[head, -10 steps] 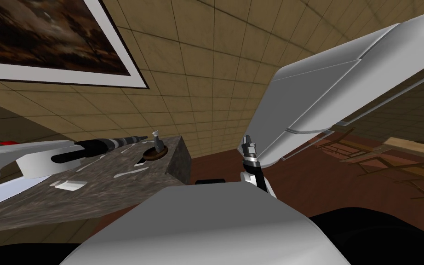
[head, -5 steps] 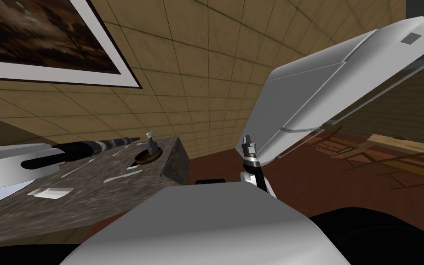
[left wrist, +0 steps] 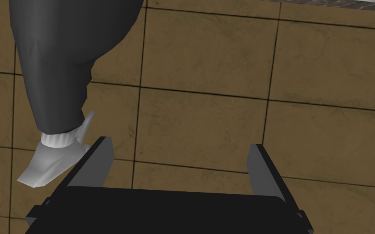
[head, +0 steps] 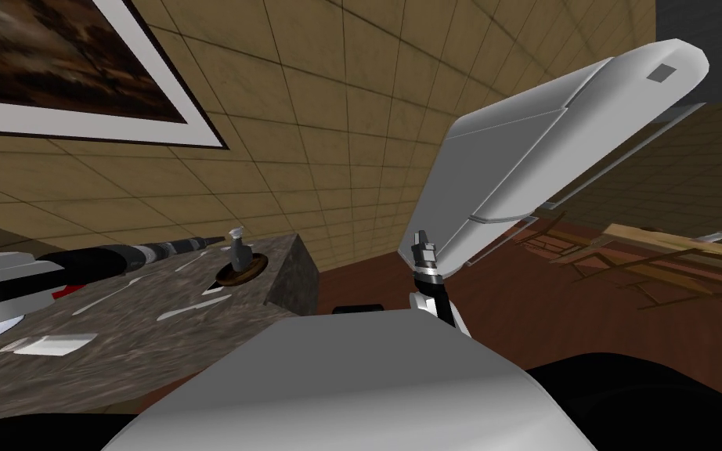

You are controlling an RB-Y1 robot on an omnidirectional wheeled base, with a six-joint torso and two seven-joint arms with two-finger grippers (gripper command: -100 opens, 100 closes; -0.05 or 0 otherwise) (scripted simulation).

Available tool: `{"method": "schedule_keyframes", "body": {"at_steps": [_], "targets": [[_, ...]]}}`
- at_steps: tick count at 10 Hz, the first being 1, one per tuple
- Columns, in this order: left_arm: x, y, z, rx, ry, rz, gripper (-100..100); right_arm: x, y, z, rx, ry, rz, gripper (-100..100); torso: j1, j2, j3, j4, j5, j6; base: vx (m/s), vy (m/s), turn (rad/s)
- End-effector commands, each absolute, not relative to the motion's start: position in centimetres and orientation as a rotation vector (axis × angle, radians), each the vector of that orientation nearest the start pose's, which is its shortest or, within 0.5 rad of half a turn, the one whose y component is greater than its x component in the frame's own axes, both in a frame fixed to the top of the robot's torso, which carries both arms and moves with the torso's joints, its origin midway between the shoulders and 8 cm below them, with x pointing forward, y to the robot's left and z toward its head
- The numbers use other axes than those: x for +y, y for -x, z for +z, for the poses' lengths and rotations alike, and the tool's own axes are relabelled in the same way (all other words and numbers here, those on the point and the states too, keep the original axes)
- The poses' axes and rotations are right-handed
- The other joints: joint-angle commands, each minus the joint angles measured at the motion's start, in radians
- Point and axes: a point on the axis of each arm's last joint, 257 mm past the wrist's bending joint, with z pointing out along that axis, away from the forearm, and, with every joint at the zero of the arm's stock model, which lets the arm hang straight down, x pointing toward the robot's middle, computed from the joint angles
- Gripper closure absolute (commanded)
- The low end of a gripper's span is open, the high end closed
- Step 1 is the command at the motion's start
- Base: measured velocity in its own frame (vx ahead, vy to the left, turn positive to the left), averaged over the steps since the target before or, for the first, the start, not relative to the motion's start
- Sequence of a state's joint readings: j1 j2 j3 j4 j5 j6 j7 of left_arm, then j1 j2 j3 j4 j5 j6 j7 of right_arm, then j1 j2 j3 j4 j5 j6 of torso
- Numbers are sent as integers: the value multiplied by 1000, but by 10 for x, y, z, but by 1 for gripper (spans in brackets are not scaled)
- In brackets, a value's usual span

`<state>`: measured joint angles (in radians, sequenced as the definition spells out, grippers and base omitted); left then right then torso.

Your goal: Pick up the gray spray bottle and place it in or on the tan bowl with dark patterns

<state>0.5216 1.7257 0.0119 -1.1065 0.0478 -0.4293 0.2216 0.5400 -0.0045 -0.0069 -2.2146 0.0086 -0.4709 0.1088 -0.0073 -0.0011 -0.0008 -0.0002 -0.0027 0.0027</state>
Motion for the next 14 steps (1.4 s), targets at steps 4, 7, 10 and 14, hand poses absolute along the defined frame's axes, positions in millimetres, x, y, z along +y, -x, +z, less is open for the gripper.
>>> {"method": "schedule_keyframes", "body": {"at_steps": [4,7,10,14], "targets": [[754,-377,-58,1997,295,139,-100,-290,-356,-24,739,-707,1145,0,2,0,0,0,0,-2,8,-43,-7],[761,-364,-66,2010,308,127,-100,-290,-356,-24,739,-707,1145,0,5,0,0,0,1,-1,2,-24,-75],[782,-344,-52,2001,322,156,-100,-290,-356,-24,739,-707,1145,0,0,0,0,0,-1,-2,10,-60,-17],[804,-311,-48,2008,346,168,-100,-290,-356,-24,739,-707,1145,0,0,0,0,0,-1,-2,10,-62,-69]]}}
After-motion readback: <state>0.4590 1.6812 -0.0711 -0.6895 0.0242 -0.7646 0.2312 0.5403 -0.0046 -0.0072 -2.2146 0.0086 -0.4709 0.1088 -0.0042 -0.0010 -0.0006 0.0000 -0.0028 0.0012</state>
